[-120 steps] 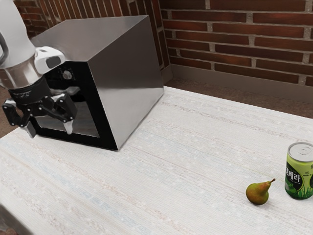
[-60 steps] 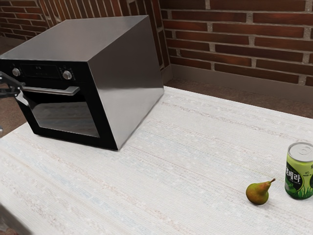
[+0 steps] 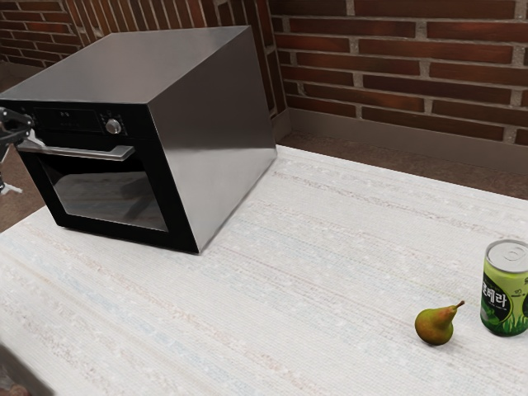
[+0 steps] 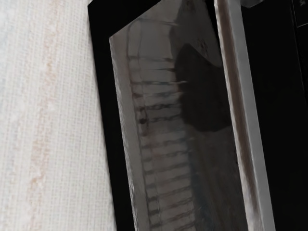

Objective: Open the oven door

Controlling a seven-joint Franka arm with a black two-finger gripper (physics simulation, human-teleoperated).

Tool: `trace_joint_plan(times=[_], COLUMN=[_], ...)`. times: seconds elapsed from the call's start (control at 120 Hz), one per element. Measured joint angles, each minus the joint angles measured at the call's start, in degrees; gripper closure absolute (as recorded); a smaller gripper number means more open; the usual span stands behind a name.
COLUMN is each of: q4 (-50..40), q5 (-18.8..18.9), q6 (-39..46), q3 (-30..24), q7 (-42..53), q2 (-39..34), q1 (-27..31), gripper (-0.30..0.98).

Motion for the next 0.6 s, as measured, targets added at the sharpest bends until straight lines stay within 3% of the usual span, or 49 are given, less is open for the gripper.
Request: trace_joint_plan(times=[0.242,0.6], q4=[5.5,8.5], q5=[-1.2,-2.2], q6=[2.4,3.5], q3=[-0.5,-1.3], q7=[-2.3,-4.3], q2=[6.9,11.6], q1=[0.5,0.7], gripper=[0.0,0.0])
